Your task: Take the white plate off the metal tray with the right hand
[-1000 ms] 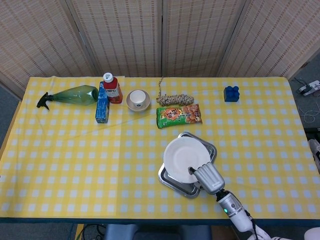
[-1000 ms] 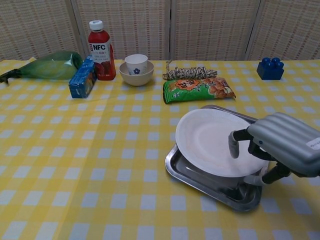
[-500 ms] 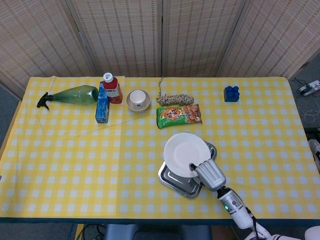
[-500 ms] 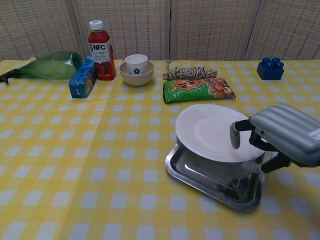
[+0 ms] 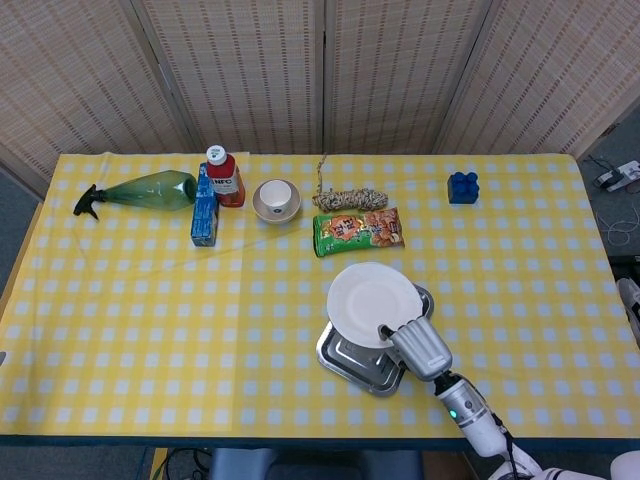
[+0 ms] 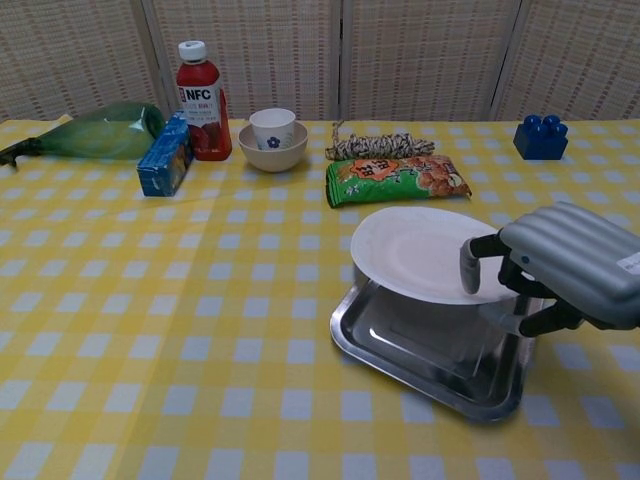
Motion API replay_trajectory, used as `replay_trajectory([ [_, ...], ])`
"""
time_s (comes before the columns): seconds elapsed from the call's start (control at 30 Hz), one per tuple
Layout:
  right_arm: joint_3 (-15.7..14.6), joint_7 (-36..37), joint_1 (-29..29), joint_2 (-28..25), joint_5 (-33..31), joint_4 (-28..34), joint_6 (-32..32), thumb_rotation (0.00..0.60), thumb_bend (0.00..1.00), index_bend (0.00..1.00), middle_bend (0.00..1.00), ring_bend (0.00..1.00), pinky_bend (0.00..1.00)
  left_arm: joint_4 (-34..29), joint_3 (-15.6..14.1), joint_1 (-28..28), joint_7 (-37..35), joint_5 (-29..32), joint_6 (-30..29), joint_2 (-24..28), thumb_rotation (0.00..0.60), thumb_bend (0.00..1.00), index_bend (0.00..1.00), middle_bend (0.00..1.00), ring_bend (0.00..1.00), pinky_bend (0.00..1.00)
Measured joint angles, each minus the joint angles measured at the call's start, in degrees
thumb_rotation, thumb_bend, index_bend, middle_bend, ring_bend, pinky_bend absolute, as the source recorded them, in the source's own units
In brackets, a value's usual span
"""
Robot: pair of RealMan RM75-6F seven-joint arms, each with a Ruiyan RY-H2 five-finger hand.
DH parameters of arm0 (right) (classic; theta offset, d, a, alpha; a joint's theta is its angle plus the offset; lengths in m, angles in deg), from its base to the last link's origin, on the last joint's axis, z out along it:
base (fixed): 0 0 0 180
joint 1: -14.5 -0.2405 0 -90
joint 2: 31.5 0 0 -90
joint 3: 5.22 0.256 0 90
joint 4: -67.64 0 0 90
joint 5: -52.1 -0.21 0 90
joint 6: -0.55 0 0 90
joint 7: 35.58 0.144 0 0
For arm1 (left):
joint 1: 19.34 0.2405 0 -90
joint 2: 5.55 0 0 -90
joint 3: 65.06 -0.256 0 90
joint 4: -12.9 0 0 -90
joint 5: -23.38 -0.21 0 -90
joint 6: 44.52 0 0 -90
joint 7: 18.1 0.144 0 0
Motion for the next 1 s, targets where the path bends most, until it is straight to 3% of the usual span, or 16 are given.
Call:
replay_trajectory([
  [1.0,2.12,-7.26,-0.62,-4.29,6.12,4.43,7.64,0.6,0.37,0.6,1.0,1.0,1.0,-0.71,-0.64,-0.09,-0.27,-1.3,0.02,0.22,0.6,0.18,0.43,0.42,0.36,0.47],
])
